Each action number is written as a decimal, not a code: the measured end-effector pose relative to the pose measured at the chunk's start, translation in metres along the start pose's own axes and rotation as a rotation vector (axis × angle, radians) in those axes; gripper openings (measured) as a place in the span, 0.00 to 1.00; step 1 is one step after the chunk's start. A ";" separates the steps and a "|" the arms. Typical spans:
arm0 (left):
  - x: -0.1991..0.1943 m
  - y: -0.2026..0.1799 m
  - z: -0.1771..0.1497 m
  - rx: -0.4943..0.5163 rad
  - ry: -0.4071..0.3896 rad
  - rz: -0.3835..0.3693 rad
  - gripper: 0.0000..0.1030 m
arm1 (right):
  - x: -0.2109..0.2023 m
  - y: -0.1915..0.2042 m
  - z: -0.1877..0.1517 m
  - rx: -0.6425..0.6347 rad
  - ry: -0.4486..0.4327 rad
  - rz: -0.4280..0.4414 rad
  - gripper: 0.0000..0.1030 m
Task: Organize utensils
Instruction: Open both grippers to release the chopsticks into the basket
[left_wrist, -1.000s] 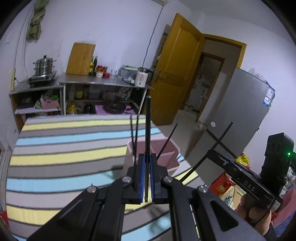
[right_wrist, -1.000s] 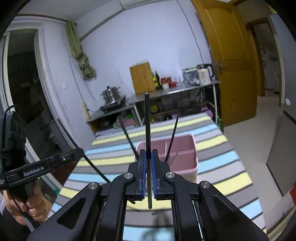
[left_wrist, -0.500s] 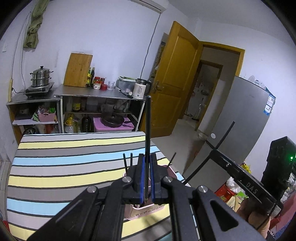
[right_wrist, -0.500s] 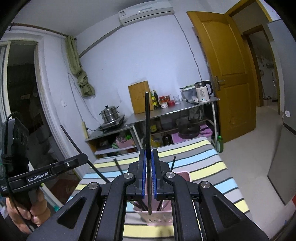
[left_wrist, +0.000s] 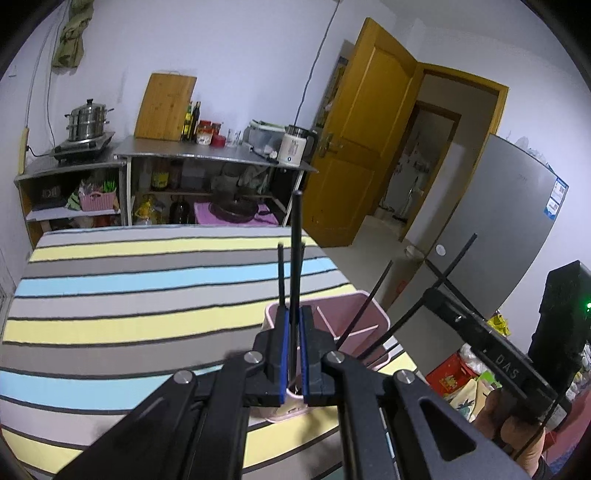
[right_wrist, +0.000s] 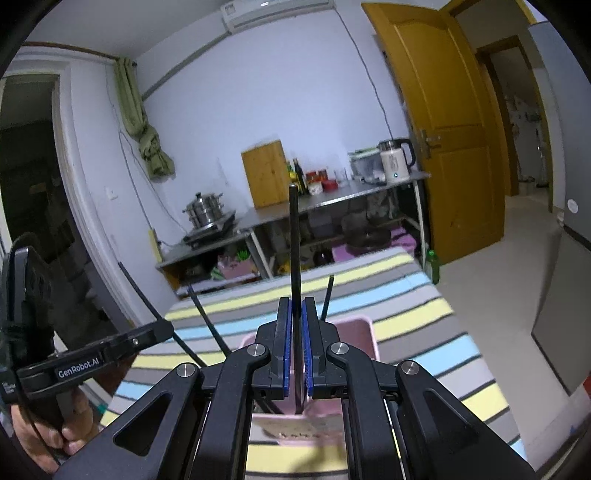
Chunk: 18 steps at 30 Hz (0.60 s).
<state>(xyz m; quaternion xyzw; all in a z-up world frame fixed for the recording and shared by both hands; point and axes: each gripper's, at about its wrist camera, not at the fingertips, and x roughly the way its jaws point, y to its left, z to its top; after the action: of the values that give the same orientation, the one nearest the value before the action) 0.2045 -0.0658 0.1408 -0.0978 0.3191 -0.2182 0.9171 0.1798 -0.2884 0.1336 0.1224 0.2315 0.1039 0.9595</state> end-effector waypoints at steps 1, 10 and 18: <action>0.002 0.001 -0.002 -0.003 0.006 0.000 0.06 | 0.003 0.000 -0.004 0.000 0.016 0.001 0.06; 0.008 0.005 -0.014 -0.004 0.035 0.012 0.07 | 0.021 -0.007 -0.032 -0.006 0.125 -0.009 0.07; -0.008 0.010 -0.025 -0.017 0.016 0.006 0.16 | 0.000 -0.007 -0.041 -0.004 0.091 -0.013 0.22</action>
<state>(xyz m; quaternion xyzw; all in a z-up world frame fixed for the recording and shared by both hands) 0.1864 -0.0546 0.1224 -0.1028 0.3286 -0.2137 0.9142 0.1613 -0.2873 0.0967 0.1140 0.2755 0.1036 0.9489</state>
